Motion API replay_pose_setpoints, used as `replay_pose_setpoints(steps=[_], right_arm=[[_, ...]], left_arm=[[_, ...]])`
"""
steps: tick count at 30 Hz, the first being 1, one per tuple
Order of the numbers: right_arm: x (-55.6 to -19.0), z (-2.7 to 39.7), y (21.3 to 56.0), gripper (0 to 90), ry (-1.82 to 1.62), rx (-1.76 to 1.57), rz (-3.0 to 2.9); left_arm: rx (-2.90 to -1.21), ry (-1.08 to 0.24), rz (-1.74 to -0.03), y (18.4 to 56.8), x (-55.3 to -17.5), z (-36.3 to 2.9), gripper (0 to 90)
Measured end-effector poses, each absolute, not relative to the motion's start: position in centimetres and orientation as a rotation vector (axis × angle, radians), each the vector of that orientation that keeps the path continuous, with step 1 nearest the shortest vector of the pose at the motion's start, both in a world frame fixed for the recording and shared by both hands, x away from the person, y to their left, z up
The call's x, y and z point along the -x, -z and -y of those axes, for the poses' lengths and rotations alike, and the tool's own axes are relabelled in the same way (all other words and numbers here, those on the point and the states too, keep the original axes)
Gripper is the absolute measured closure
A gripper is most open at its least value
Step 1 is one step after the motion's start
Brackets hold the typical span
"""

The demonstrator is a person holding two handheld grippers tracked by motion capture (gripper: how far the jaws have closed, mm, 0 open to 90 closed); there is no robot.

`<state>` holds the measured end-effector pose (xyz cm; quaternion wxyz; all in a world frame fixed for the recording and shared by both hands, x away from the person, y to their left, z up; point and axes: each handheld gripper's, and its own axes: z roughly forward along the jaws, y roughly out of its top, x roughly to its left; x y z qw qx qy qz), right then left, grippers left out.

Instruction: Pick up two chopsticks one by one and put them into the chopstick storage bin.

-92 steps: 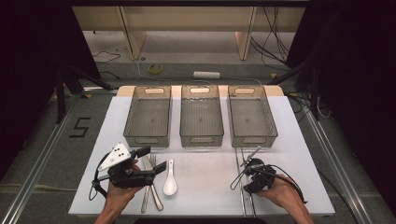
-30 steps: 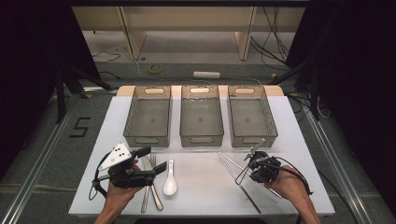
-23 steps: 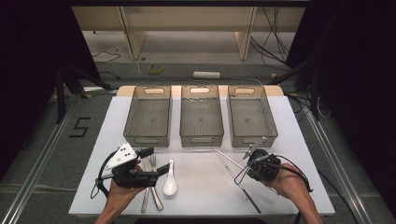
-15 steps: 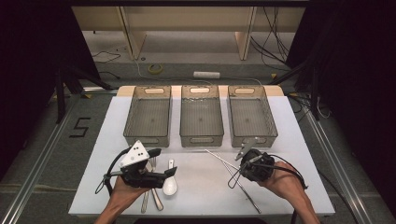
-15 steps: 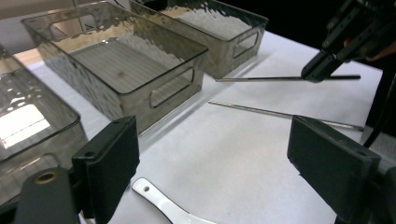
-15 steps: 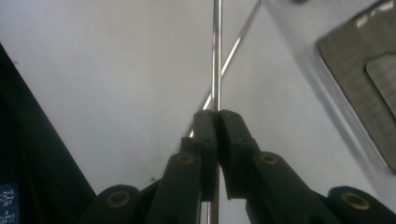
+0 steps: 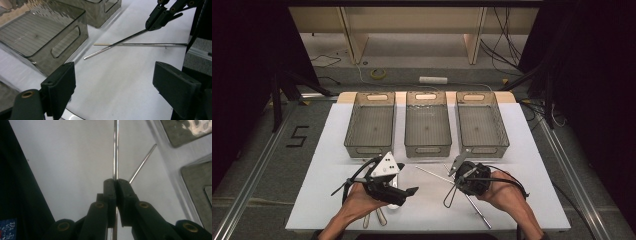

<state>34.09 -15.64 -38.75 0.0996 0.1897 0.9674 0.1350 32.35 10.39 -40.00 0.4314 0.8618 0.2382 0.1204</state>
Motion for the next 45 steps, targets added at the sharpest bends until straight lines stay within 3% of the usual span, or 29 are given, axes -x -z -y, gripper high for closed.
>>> replay_pose_setpoints(steps=[19,45], right_arm=[[-33.3,13.5,38.5,86.2,-0.353,-0.403,-2.892],[-32.1,12.3,38.0,86.2,-0.367,-0.242,-2.907]], left_arm=[[-2.313,-0.281,-0.515,40.8,-33.2,-8.5,21.1],[-2.393,-0.252,-0.358,41.5,-32.7,-6.6,42.5]])
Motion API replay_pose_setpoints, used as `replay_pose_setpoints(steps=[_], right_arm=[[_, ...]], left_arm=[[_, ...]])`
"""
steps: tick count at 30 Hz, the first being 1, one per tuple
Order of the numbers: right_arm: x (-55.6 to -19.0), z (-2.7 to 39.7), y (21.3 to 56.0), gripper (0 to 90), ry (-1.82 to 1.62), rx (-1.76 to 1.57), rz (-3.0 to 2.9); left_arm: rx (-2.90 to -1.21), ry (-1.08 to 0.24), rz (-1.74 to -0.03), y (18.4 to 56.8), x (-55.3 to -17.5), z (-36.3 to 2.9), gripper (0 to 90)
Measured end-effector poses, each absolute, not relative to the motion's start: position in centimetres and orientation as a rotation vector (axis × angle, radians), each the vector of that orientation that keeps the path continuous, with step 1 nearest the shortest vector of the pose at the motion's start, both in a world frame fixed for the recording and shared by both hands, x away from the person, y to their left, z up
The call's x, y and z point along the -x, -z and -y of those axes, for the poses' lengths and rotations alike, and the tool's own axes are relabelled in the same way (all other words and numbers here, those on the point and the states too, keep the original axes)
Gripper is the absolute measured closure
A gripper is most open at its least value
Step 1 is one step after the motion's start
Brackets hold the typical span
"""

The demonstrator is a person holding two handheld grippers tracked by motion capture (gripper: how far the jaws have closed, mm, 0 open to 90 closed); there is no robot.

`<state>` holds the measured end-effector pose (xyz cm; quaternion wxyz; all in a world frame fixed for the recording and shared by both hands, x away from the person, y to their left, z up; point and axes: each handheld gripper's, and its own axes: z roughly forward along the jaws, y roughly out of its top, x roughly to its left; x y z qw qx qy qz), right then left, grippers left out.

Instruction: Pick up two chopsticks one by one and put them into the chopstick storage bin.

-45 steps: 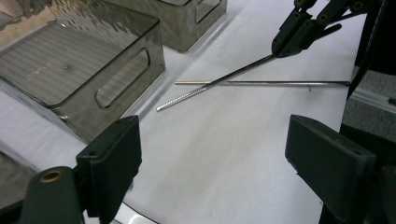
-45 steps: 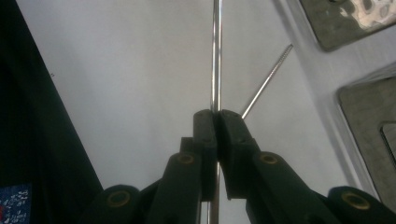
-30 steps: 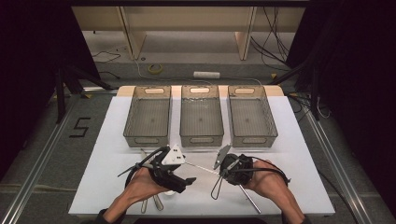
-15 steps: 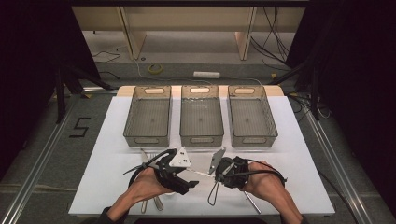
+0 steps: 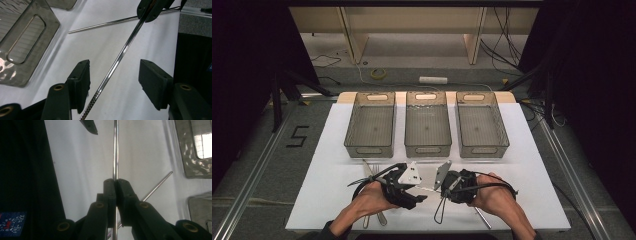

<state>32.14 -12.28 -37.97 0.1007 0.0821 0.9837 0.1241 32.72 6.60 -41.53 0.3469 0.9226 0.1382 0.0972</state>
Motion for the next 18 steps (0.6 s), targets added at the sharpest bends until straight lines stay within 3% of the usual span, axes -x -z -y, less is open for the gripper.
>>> replay_pose_setpoints(steps=[18], right_arm=[[-32.04,11.8,38.28,86.1,-0.33,-0.169,-2.919]], left_arm=[[-2.438,-0.257,-0.278,41.98,-32.39,-5.72,61.3]])
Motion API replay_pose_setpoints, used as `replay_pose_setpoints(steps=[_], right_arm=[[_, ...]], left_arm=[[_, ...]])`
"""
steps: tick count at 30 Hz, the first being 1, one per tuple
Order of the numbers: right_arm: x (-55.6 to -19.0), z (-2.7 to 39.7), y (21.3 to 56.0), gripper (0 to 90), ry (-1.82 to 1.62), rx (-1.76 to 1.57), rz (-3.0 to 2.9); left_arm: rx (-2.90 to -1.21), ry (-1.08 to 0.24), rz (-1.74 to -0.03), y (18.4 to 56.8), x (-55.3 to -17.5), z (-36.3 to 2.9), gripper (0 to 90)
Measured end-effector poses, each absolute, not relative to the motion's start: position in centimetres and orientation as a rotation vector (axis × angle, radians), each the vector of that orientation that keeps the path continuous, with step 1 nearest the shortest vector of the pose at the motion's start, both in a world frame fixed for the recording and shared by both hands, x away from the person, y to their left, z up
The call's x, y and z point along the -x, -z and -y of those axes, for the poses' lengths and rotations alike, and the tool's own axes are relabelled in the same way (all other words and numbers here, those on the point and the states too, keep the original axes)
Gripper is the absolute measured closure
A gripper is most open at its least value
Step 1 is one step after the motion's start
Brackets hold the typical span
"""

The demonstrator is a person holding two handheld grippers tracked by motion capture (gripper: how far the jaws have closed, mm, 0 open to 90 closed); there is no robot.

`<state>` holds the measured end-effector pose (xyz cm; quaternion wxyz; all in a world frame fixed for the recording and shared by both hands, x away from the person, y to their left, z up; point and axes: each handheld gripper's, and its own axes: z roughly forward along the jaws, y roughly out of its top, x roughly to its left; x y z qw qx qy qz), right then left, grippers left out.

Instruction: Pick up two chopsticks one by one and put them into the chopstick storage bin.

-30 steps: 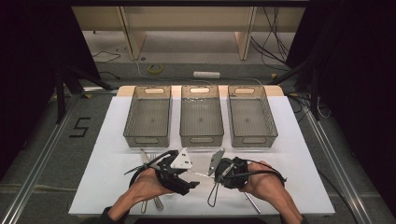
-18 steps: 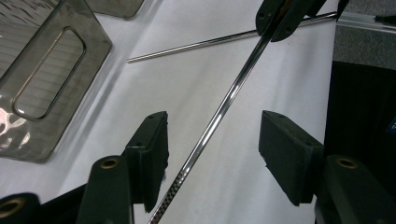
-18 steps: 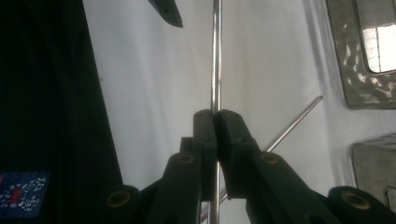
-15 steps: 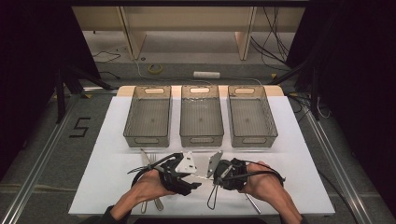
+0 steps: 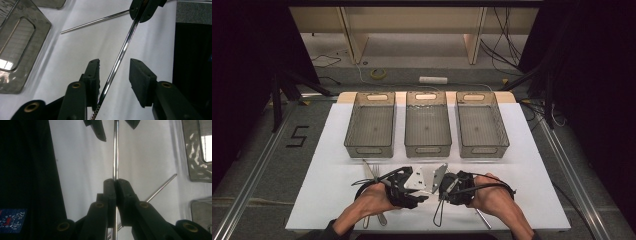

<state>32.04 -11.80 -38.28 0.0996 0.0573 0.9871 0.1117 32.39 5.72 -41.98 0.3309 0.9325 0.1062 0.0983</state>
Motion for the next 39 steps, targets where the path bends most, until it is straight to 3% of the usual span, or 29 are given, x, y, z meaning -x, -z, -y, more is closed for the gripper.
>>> replay_pose_setpoints(steps=[21,24,25,26,27,39], right_arm=[[-32.0,12.1,38.7,83.7,-0.348,-0.124,-2.953],[-32.4,12.5,38.4,79.9,-0.365,-0.145,-2.931],[-32.6,12.9,38.1,67.6,-0.396,-0.176,-2.898],[-32.6,12.9,38.1,67.6,-0.396,-0.176,-2.898],[-32.7,13.4,37.6,59.3,-0.444,-0.232,-2.863],[-33.5,15.4,35.9,37.1,-0.732,-0.508,-2.702]], left_arm=[[-2.508,-0.199,-0.13,42.1,-32.0,-5.6,82.5],[-2.521,-0.217,-0.115,42.1,-31.9,-5.5,85.7],[-2.526,-0.223,-0.118,42.2,-32.0,-5.6,85.9],[-2.52,-0.224,-0.128,42.2,-32.1,-5.7,85.9],[-2.517,-0.224,-0.139,42.1,-32.2,-5.8,86.0],[-2.478,-0.275,-0.362,41.6,-33.8,-7.4,86.1]])
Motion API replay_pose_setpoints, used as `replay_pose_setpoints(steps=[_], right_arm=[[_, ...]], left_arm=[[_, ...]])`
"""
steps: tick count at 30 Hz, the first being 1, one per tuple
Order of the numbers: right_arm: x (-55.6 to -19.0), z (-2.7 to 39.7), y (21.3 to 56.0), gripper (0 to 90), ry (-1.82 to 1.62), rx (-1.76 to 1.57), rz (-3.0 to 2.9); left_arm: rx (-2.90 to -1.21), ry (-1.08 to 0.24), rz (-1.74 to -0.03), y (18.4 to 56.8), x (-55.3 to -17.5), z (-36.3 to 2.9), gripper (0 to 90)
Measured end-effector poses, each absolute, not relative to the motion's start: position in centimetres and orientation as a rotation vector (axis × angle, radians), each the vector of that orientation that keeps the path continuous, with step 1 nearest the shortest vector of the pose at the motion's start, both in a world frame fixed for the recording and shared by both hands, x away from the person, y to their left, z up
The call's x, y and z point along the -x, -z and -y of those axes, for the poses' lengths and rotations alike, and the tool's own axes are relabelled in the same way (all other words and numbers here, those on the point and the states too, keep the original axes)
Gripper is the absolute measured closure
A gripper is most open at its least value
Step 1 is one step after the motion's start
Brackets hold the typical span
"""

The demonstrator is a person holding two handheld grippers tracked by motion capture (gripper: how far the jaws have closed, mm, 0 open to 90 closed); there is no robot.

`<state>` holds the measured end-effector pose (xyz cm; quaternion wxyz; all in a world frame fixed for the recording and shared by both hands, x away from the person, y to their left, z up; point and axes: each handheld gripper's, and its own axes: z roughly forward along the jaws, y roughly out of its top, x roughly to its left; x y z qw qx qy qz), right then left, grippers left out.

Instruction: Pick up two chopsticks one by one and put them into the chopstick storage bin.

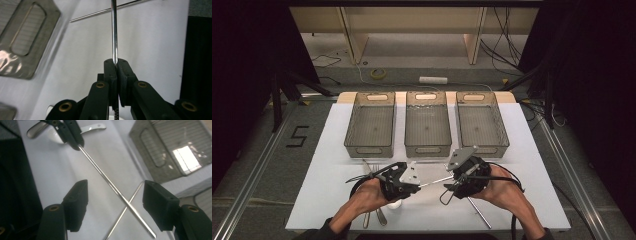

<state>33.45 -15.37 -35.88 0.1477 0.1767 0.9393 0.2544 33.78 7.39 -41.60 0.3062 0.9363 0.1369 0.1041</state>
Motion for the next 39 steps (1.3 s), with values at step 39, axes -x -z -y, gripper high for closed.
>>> replay_pose_setpoints(steps=[39], right_arm=[[-33.4,21.5,41.4,24.8,-0.8,-1.029,-2.586]], left_arm=[[-2.18,-0.33,-0.868,39.1,-38.1,-15.0,86.2]])
